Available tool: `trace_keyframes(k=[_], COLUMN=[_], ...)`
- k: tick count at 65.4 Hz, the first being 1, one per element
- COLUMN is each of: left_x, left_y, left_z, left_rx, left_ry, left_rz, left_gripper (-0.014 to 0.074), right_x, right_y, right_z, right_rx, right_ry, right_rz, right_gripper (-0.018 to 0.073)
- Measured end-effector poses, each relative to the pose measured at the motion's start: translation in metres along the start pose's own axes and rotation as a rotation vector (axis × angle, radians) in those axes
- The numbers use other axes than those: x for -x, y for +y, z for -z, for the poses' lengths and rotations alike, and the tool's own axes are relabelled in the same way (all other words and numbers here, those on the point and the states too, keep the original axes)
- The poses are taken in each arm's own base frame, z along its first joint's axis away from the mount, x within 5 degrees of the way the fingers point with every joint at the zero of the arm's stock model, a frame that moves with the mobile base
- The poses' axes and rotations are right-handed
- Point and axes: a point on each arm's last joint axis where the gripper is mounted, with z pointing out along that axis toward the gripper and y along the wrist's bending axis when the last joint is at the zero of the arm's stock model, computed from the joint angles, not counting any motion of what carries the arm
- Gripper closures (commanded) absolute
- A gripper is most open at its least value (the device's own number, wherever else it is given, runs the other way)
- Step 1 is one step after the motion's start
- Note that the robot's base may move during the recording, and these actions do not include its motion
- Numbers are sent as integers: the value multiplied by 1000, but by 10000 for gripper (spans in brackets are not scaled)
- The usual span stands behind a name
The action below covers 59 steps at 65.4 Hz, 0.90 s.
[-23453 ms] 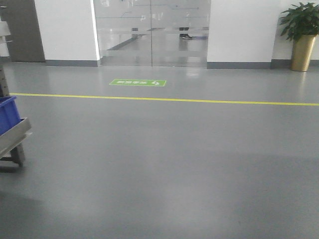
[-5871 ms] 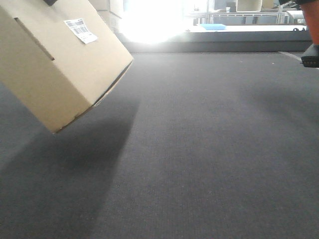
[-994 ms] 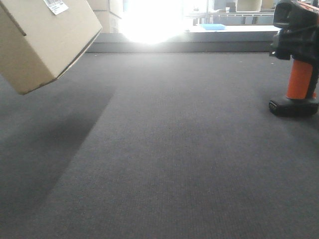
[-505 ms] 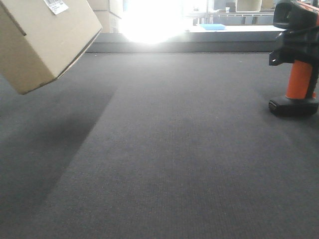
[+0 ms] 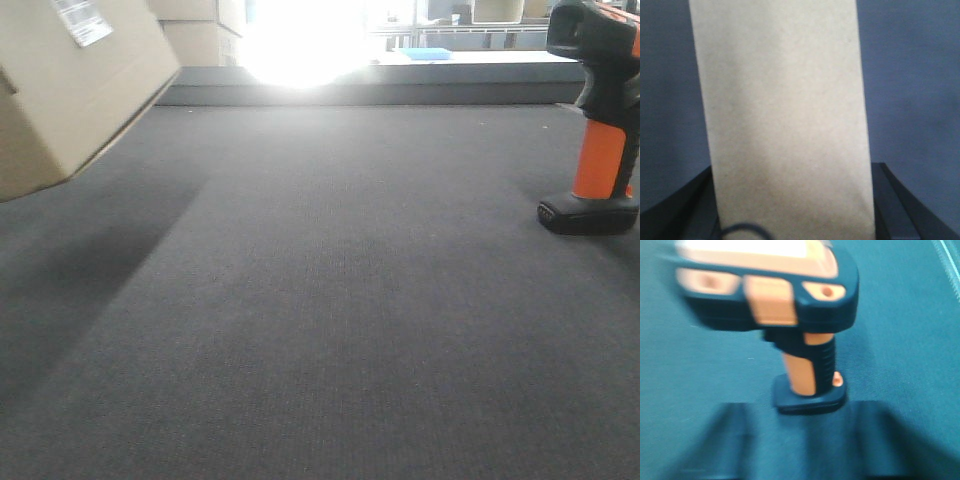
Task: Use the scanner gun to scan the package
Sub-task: 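Open the right gripper and lower the box onto the table, then open the left gripper and withdraw it from the box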
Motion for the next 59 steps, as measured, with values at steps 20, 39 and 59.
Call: trace_keyframes(k=[20, 39, 59], left_x=[16, 17, 19], left_y=[25, 39, 40], left_z=[-45, -90, -94], left_rx=[167, 204, 204], left_ry=[108, 221, 223], left_rz=[-46, -51, -51], left_gripper=[708, 708, 213], right_x=[12, 10, 7], right_y=[9, 10, 10], right_z=[83, 134, 141], right_rx=[88, 111, 111], right_ry=[-175, -331, -335], right_rz=[40, 110, 129], right_gripper=[718, 718, 718])
